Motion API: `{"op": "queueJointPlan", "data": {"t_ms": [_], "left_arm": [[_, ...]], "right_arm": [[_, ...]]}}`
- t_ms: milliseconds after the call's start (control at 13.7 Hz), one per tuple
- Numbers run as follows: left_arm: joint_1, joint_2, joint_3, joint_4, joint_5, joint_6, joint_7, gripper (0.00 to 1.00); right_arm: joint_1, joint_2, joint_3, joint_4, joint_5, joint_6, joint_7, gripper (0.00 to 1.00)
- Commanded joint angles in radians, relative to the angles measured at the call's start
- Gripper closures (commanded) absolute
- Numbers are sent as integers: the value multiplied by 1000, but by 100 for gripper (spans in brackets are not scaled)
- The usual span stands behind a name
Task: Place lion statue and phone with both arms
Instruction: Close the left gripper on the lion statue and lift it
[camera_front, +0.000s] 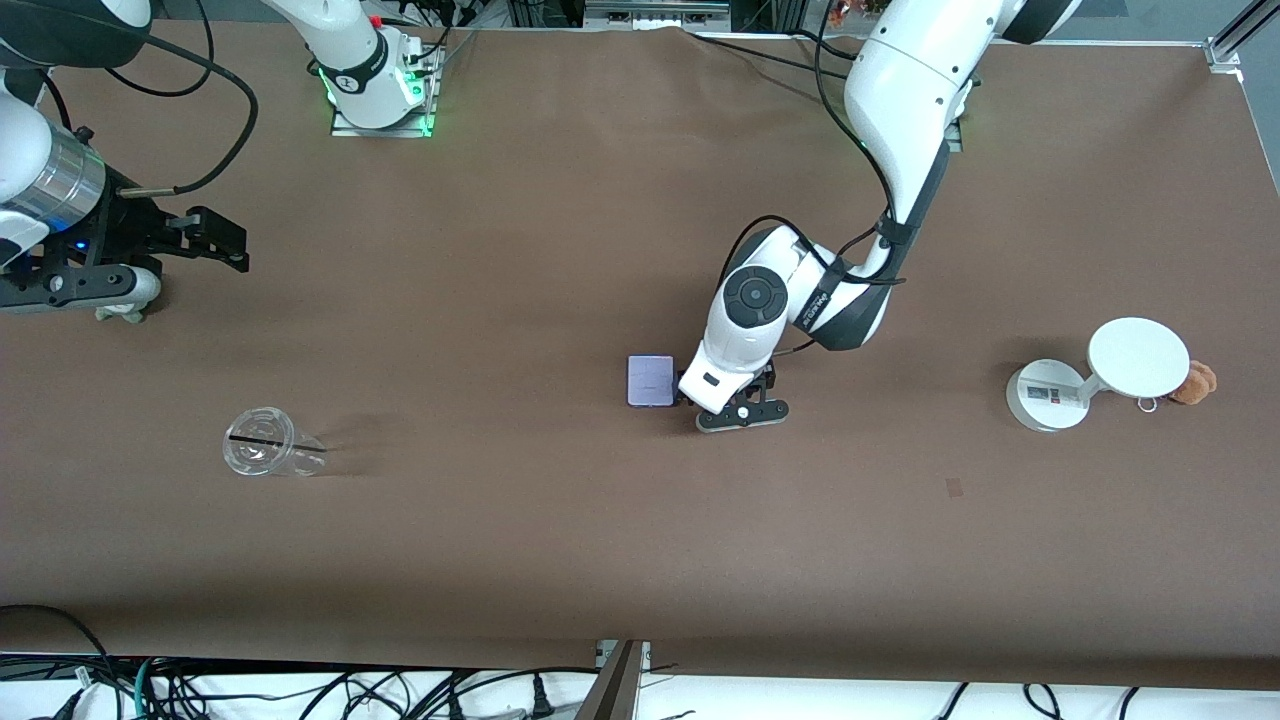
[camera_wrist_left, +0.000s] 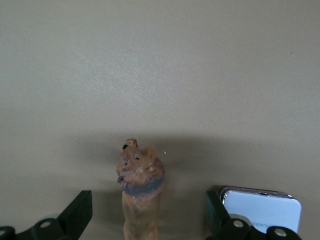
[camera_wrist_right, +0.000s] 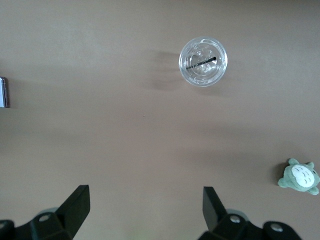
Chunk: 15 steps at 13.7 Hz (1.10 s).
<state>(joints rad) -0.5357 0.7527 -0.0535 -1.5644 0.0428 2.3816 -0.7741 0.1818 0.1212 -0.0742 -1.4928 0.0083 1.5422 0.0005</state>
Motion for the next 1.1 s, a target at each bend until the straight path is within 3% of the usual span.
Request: {"op": "queueJointPlan", "data": {"t_ms": [0,366,439,512,585,805,1024], "left_arm": [[-10,-15,8,-36,26,34,-13,0],[-15,-15,8,-34,25,34,-16,0],[-15,-16,8,-32,25,34,-16,30],[-15,-16,8,-31,25,34,-27,50],[-15,-16,8,-31,25,34,-30,59],[-15,-18,8,-29,26,34,-30,100],[-4,-35,8,-28,26,30,-7,100]], "right_arm": [[-2,-8,5,5,15,-1,15,0],[-2,-6,5,5,15,-1,15,0],[-2,-6,4,5,15,-1,15,0],[-2,-6,5,5,15,-1,15,0],[-2,-6,4,5,15,-1,15,0],[-2,-8,5,5,15,-1,15,0],[-2,-6,4,5,15,-1,15,0]]}}
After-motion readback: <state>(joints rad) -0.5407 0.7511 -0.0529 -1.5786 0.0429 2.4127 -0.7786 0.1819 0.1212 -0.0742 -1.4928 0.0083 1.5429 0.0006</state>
